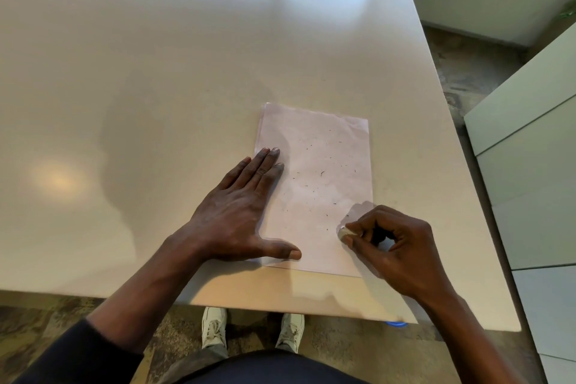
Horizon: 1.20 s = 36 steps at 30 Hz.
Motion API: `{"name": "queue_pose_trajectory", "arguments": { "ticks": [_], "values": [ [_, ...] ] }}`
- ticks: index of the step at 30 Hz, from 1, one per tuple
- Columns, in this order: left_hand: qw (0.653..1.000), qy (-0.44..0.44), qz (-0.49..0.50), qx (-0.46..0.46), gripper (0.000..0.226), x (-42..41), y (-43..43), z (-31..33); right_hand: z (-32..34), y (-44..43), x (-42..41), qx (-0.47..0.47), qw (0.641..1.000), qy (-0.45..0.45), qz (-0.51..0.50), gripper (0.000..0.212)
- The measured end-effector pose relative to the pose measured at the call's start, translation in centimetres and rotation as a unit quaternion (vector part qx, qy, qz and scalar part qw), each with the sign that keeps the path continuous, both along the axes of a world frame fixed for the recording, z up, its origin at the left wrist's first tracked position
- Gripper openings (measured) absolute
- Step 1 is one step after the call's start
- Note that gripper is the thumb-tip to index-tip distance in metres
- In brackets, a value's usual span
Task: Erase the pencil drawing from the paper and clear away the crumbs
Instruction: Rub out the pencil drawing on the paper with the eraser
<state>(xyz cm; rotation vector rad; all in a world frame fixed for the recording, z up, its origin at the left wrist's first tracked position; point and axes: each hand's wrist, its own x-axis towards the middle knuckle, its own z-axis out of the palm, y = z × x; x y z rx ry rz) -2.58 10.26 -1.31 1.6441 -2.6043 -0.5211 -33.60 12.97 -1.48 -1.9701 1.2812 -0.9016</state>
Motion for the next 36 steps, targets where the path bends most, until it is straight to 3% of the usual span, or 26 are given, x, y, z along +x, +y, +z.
{"name": "queue_pose_trajectory", "arguments": {
  "ticks": [3,7,13,17,21,28,36],
  "values": [
    [1.000,0.003,-0.002,0.003,0.149,0.0,0.0,0.0,0.1,-0.3,-0.3,-0.009,1.000,0.007,-0.027,0.013],
    [1.000,0.003,0.003,0.005,0.150,0.0,-0.1,-0.1,-0.1,0.3,0.3,-0.007,1.000,-0.003,0.030,0.012],
    [1.000,0.009,0.006,0.003,0.149,-0.1,0.0,0.1,0.1,-0.5,0.4,-0.014,0.999,0.008,-0.040,0.012],
    [1.000,0.004,0.008,-0.003,0.148,-0.2,0.0,0.3,-0.1,-0.2,0.7,-0.003,1.000,0.005,0.002,0.014],
    [1.000,0.009,0.008,-0.003,0.148,-0.2,0.3,0.4,0.0,-0.9,0.4,0.012,0.998,-0.006,-0.069,0.016],
    [1.000,0.009,0.006,-0.007,0.147,-0.2,0.4,0.6,1.4,-5.2,1.1,0.073,0.971,-0.117,-0.195,0.014],
    [0.999,0.025,0.017,-0.018,0.147,-0.5,0.6,1.0,3.0,-13.2,3.6,0.039,0.980,-0.102,-0.164,0.020]
  ]
}}
